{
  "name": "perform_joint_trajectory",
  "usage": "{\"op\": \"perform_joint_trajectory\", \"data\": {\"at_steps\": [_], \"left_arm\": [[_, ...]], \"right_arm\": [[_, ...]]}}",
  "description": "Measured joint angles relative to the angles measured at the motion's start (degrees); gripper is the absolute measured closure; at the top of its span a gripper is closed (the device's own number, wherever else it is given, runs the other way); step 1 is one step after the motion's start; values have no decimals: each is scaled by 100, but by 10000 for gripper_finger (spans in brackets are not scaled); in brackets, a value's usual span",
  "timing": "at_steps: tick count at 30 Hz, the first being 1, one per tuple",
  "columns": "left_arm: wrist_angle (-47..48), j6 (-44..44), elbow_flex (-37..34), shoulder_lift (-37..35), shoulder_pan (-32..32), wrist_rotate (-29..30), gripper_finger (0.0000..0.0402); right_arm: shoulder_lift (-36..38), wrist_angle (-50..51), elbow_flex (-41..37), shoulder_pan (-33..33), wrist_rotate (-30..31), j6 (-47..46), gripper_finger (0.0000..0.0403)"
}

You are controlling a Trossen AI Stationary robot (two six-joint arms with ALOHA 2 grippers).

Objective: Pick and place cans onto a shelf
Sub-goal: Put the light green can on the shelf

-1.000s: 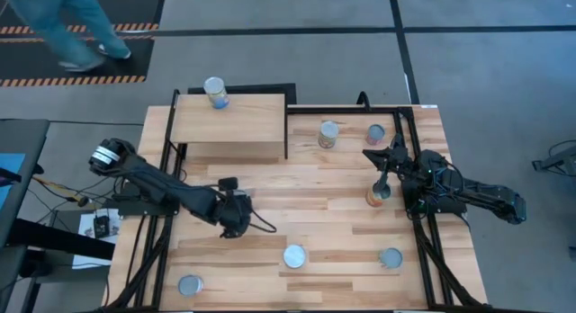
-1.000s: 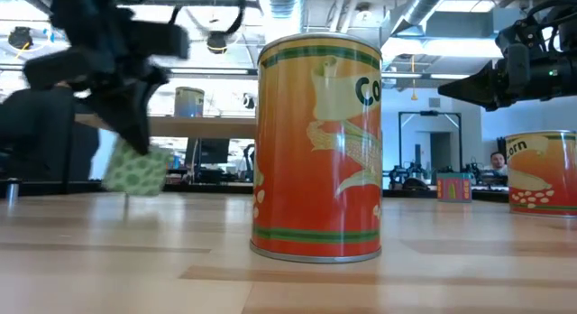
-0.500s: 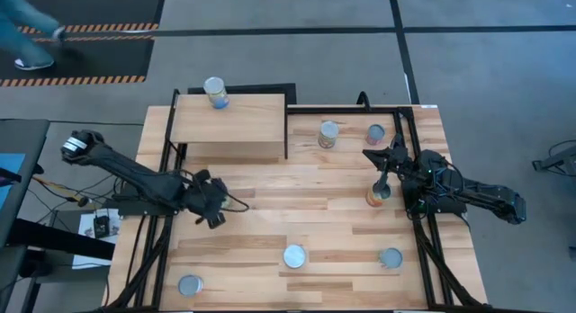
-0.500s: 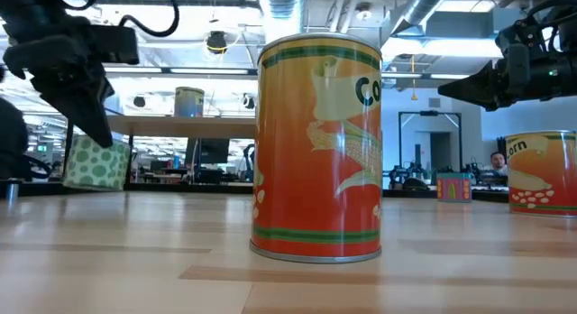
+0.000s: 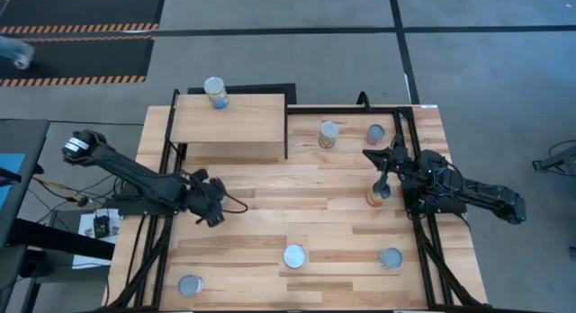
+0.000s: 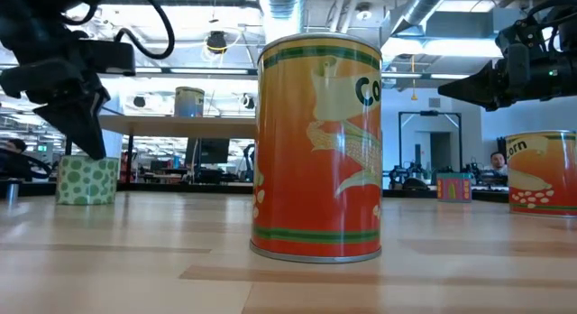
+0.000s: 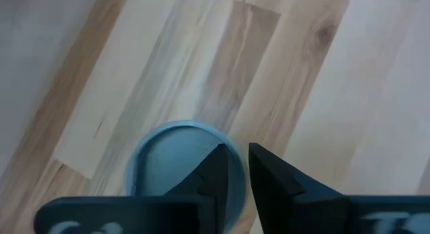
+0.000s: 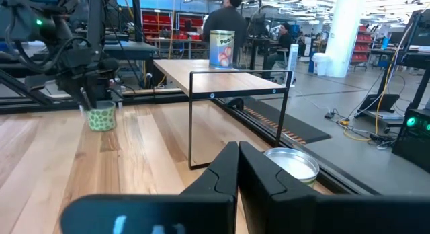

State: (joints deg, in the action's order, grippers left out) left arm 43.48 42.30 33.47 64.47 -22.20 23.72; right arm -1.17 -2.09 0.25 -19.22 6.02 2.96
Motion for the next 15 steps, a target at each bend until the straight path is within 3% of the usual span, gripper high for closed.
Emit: {"op": "perform_joint_trajectory", "data": {"at_steps": [7, 15], "left_arm": [[-99, -277, 98, 37, 0, -86, 309], [253, -716, 721, 37, 0, -164, 277]], "right_arm": [[0, -2, 1, 0, 0, 2, 369], [1, -2, 1, 0, 0, 0, 369]]}}
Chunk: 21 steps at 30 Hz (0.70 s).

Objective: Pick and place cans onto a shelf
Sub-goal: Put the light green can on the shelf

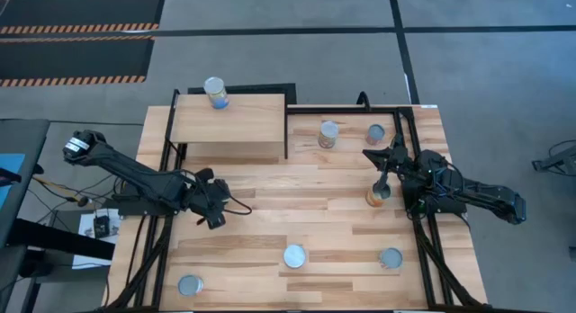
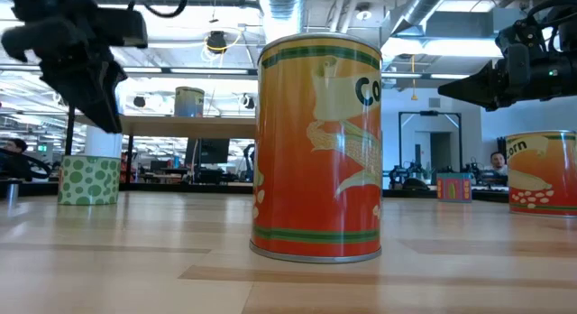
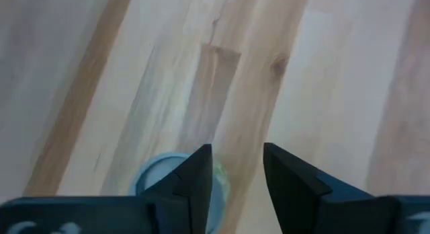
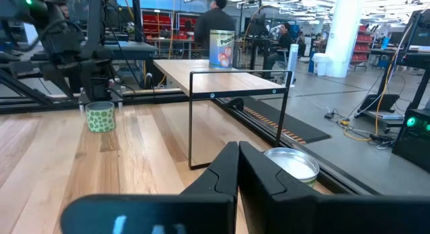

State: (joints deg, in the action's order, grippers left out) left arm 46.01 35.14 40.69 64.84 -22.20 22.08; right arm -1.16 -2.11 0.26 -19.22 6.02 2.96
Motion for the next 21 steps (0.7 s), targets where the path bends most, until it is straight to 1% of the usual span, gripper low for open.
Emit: {"op": "perform_joint_trajectory", "data": {"at_steps": [4, 6, 14, 17, 21], "left_arm": [[27, -171, 59, 0, 0, -429, 268], [125, -177, 59, 1, -2, -525, 261], [384, -556, 59, 4, 0, -521, 231], [392, -761, 59, 4, 0, -526, 227], [537, -796, 59, 4, 0, -484, 228]], "right_arm": [[-1, 1, 1, 0, 0, 1, 369], [-1, 0, 0, 0, 0, 1, 369], [0, 1, -1, 0, 0, 1, 369], [1, 0, 0, 0, 0, 0, 369], [1, 1, 0, 0, 0, 0, 369]]}}
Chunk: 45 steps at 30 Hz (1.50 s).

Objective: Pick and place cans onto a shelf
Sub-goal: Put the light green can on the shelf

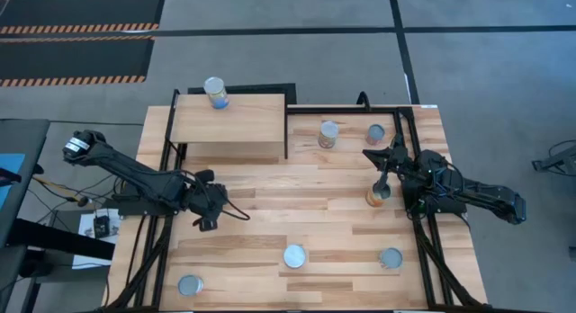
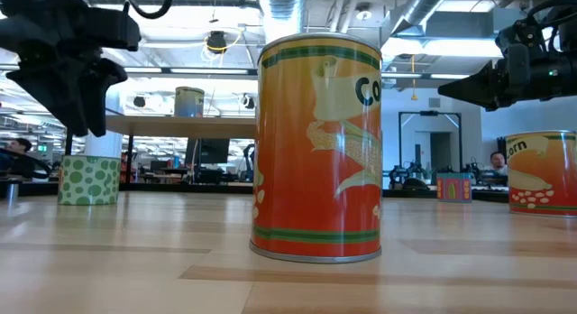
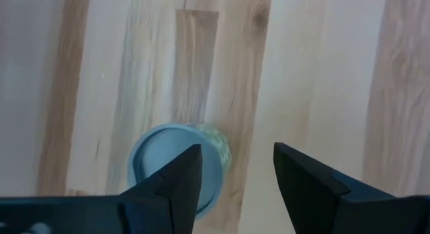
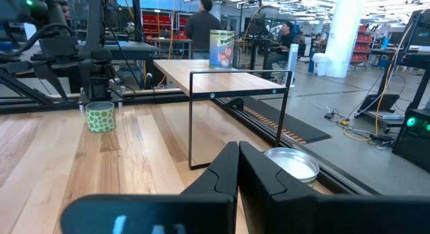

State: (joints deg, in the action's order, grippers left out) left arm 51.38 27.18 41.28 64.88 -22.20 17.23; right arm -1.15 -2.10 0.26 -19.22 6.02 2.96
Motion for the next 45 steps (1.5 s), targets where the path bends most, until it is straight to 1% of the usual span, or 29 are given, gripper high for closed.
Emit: {"op": "perform_joint_trajectory", "data": {"at_steps": [3, 7, 9, 11, 17, 20, 26, 28, 31, 35, 38, 42, 45], "left_arm": [[186, 71, -33, 0, 0, 5, 232], [181, 28, -277, 2, 0, 35, 238], [189, 35, -355, 2, -1, 206, 241], [178, 44, -388, 2, -2, 318, 247], [139, 50, -395, 54, -2, 298, 271], [149, 98, -396, 233, 0, 307, 275], [144, 35, -380, 976, 0, 588, 277], [152, -10, -365, 1146, 0, 646, 284], [201, -68, -316, 1269, 0, 625, 310], [246, -245, -115, 1259, 7, 596, 359], [131, -375, 193, 1158, 43, 458, 390], [179, -490, 653, 1029, 113, 477, 395], [160, -789, 1129, 1001, 108, 506, 397]], "right_arm": [[-2, -1, -1, 0, 0, 1, 369], [-2, -1, 1, 0, 0, 2, 369], [-2, -1, 0, 0, 1, 1, 369], [-1, -1, 0, 0, 0, 1, 369], [0, -1, -1, 0, 0, 2, 369], [-2, -1, 0, 0, 0, 2, 369], [-1, -1, -1, 0, 0, 2, 369], [-2, -1, -1, 0, 0, 2, 369], [-1, -1, 0, 0, 0, 1, 369], [0, -1, 0, 0, 0, 0, 369], [0, -1, -1, 0, 2, 0, 369], [-1, -1, -1, 0, 1, 1, 369], [-1, -1, -1, 0, 0, 2, 369]]}}
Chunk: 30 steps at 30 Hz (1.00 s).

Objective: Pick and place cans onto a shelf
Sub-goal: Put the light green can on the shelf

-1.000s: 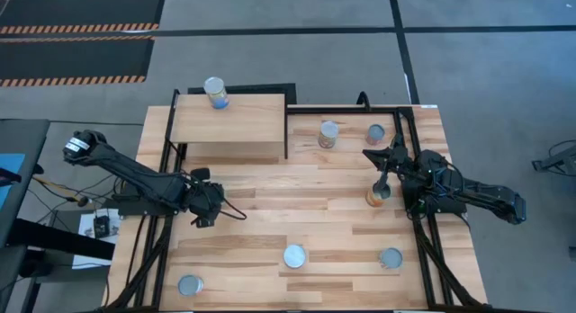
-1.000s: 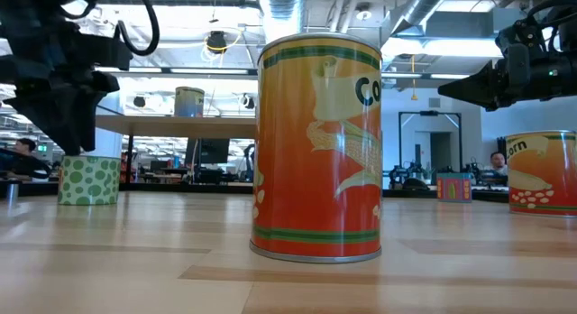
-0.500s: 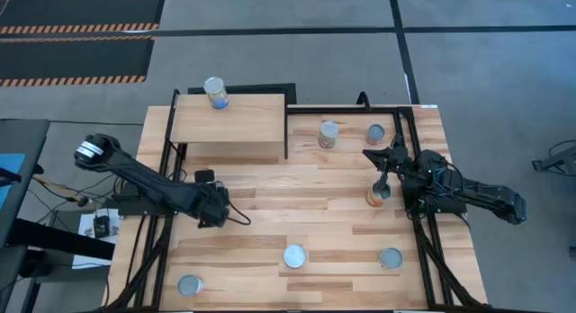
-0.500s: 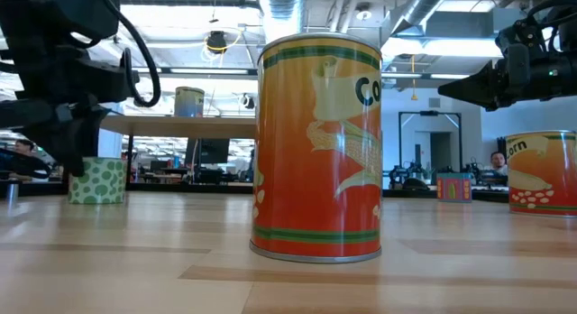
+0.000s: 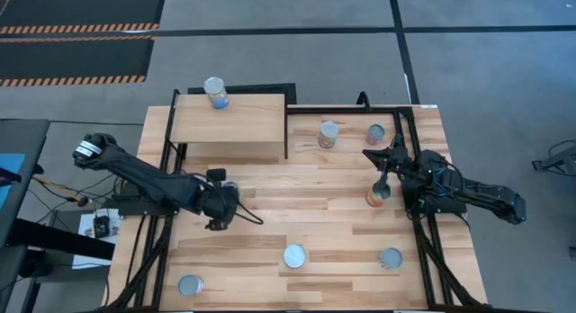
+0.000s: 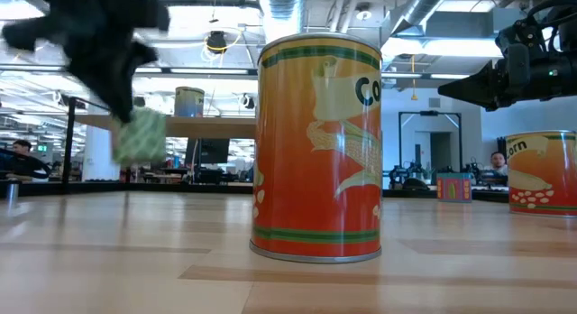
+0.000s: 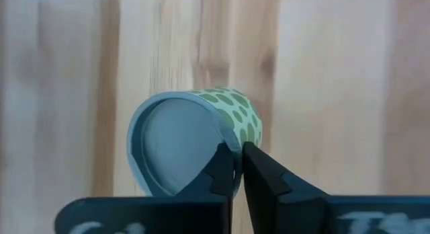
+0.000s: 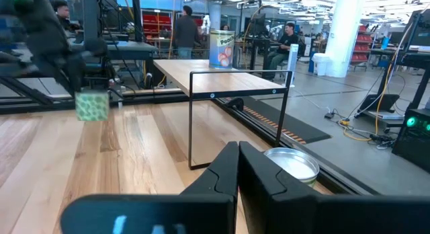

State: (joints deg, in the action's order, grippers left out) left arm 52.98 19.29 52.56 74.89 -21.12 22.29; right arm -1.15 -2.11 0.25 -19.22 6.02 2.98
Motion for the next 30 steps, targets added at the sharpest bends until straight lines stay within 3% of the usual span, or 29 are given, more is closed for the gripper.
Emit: {"op": "perform_joint_trajectory", "data": {"at_steps": [10, 15, 19, 25, 30], "left_arm": [[-358, -1103, 1892, 0, 20, 205, 401], [575, -1119, 2770, -2, 447, 693, 401], [1878, -815, 3297, 15, 1198, 917, 401], [3386, -462, 3540, 16, 2859, 749, 401], [3593, -1121, 3405, 26, 4426, 514, 401]], "right_arm": [[0, 0, 1, 0, 0, -1, 369], [-1, 0, 0, 0, 0, -2, 369], [-2, 0, 1, 0, 0, -1, 369], [0, 0, 2, 0, 0, -2, 369], [-1, 0, 0, 0, 0, -1, 369]]}}
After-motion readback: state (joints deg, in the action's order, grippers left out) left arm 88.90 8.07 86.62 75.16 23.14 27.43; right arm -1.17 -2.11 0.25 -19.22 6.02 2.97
